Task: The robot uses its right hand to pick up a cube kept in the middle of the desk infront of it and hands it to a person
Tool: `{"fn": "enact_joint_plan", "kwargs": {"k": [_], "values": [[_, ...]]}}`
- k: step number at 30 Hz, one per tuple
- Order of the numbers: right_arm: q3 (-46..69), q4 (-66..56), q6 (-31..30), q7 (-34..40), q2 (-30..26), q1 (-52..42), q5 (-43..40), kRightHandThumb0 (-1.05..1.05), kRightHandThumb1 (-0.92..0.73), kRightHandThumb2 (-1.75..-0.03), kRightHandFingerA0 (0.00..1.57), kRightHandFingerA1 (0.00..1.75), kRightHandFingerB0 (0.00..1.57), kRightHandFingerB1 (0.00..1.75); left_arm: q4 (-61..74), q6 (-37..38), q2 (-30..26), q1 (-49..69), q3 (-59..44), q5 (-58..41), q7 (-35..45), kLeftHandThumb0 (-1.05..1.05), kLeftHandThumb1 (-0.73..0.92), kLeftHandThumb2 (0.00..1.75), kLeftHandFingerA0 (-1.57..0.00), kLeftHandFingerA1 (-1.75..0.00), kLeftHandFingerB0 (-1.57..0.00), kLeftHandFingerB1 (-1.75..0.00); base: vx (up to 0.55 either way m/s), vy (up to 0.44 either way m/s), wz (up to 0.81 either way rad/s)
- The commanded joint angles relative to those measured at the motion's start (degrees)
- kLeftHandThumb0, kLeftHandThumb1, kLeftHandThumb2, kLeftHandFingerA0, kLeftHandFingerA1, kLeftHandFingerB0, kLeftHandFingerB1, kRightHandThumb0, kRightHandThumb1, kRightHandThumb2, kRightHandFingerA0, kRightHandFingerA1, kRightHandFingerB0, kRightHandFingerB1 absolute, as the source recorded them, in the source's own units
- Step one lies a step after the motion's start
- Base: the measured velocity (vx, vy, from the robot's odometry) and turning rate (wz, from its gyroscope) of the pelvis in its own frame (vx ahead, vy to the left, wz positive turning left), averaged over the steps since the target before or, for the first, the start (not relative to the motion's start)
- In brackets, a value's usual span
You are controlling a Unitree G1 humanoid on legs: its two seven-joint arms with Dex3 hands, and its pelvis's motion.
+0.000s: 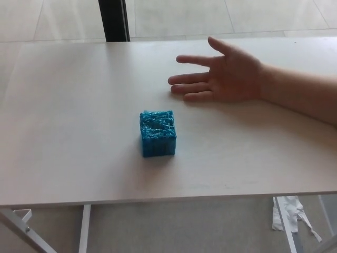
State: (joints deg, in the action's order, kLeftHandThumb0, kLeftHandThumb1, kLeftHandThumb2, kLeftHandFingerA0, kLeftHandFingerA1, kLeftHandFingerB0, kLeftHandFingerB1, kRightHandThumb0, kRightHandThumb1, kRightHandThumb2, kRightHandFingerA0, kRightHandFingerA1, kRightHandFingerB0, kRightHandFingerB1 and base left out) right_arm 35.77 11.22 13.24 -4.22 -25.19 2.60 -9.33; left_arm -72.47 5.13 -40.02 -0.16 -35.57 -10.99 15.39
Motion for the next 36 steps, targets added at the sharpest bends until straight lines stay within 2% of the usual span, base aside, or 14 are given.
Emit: {"fn": "enact_joint_plan", "kwargs": {"k": [1, 2, 12, 13, 17, 22, 23, 25, 26, 28, 29, 32, 33, 36], "values": [[-7.8, -23.3, -14.8, 1.3, -4.4, 13.1, -2.6, -0.69, -0.61, -0.59, 0.38, 0.46, 0.28, 0.3, -0.2, -1.5, 0.0, -1.3, -2.1, -4.2, 0.8, -0.69, 0.58, 0.58, -0.62, -0.59, -0.49, -0.4, 0.0, 0.0, 0.0], [-9.3, -23.9, -15.6, 0.5, -4.6, 14.5, -1.9, -0.7, -0.49, -0.87, 0.3, 0.55, 0.19, 0.43, -0.1, -1.5, 0.1, -1.3, -2.0, -4.1, 0.8, -0.67, 0.58, 0.58, -0.61, -0.59, -0.49, -0.4, 0.0, 0.0, 0.0], [-31.5, -19.5, -20.6, -4.3, 2.0, 27.8, 7.9, -0.75, -0.59, -0.59, 0.3, 0.51, 0.29, 0.34, -0.5, -1.8, 0.9, -1.0, -0.4, -2.9, 0.0, -0.64, 0.57, 0.57, -0.68, -0.6, -0.51, -0.42, 0.0, 0.0, 0.0], [-35.7, -19.3, -21.8, -4.5, 3.9, 29.3, 9.8, -0.71, -0.57, -0.59, 0.32, 0.53, 0.28, 0.33, -0.5, -1.9, 1.0, -0.9, -0.1, -2.8, 0.7, -0.64, 0.44, 0.85, -0.57, -0.64, -0.42, -0.53, 0.0, 0.0, 0.0], [-42.7, -13.6, -19.5, -5.4, 5.5, 32.4, 14.9, -0.8, -0.61, -0.6, 0.33, 0.51, 0.28, 0.32, -0.2, -1.5, 1.1, -0.6, 0.3, -2.8, 2.1, -0.66, 0.42, 0.86, -0.55, -0.65, -0.43, -0.53, 0.0, 0.0, 0.0], [-51.2, -9.8, -22.1, -8.4, 6.5, 36.1, 18.5, -0.79, -0.49, -0.89, 0.25, 0.6, 0.18, 0.45, 0.1, -1.8, 1.2, -0.4, 0.8, -2.7, 1.9, -0.61, 0.56, 0.56, -0.58, -0.59, -0.53, -0.43, 0.0, 0.0, 0.0], [-53.5, -7.9, -22.3, -9.4, 7.0, 37.2, 19.2, -0.81, -0.63, -0.6, 0.24, 0.5, 0.25, 0.32, -0.1, -1.7, 1.4, -0.4, 0.7, -2.8, 1.9, -0.62, 0.56, 0.57, -0.57, -0.58, -0.49, -0.42, 0.0, 0.0, 0.0], [-55.1, -6.3, -22.1, -9.6, 7.6, 37.9, 19.5, -0.82, -0.63, -0.6, 0.26, 0.51, 0.27, 0.32, -0.2, -1.6, 1.5, -0.3, 0.6, -2.9, 1.7, -0.62, 0.55, 0.57, -0.57, -0.58, -0.49, -0.42, 0.0, 0.0, 0.0], [-56.6, -4.4, -20.7, -8.9, 8.2, 38.5, 20.6, -0.83, -0.63, -0.6, 0.27, 0.53, 0.28, 0.33, -0.1, -1.3, 1.6, -0.1, 0.8, -2.8, 1.7, -0.65, 0.42, 0.85, -0.53, -0.66, -0.42, -0.54, 0.0, 0.0, 0.0], [-59.5, 0.2, -19.4, -8.8, 9.8, 40.1, 22.1, -0.82, -0.62, -0.6, 0.26, 0.57, 0.28, 0.36, -0.3, -1.7, 1.6, 0.2, 0.1, -3.7, 2.5, -0.65, 0.54, 0.57, -0.58, -0.59, -0.51, -0.42, 0.0, 0.0, 0.0], [-60.4, 1.7, -18.9, -8.5, 10.1, 40.6, 22.7, -0.83, -0.62, -0.6, 0.27, 0.58, 0.28, 0.36, -0.3, -1.6, 1.6, 0.2, 0.2, -3.5, 2.2, -0.68, 0.41, 0.85, -0.56, -0.66, -0.44, -0.53, 0.0, 0.0, 0.0], [-61.8, 4.4, -18.0, -8.0, 10.4, 41.7, 23.6, -0.83, -0.62, -0.6, 0.26, 0.58, 0.28, 0.37, -0.4, -1.4, 1.7, 0.3, 0.2, -3.6, 2.2, -0.67, 0.41, 0.85, -0.56, -0.67, -0.45, -0.54, 0.0, 0.0, 0.0], [-63.6, 4.9, -20.1, -9.4, 10.0, 42.6, 25.1, -0.82, -0.63, -0.6, 0.25, 0.5, 0.26, 0.32, -0.4, -1.9, 1.6, 0.2, 0.0, -3.9, 2.3, -0.66, 0.53, 0.57, -0.56, -0.6, -0.52, -0.43, 0.0, 0.0, 0.0], [-65.3, 8.1, -19.1, -8.2, 11.0, 43.6, 26.7, -0.79, -0.63, -0.6, 0.28, 0.52, 0.27, 0.34, -0.2, -2.0, 1.5, 0.1, 0.3, -3.8, 1.9, -0.66, 0.53, 0.56, -0.58, -0.6, -0.52, -0.43, 0.0, 0.0, 0.0]]}}
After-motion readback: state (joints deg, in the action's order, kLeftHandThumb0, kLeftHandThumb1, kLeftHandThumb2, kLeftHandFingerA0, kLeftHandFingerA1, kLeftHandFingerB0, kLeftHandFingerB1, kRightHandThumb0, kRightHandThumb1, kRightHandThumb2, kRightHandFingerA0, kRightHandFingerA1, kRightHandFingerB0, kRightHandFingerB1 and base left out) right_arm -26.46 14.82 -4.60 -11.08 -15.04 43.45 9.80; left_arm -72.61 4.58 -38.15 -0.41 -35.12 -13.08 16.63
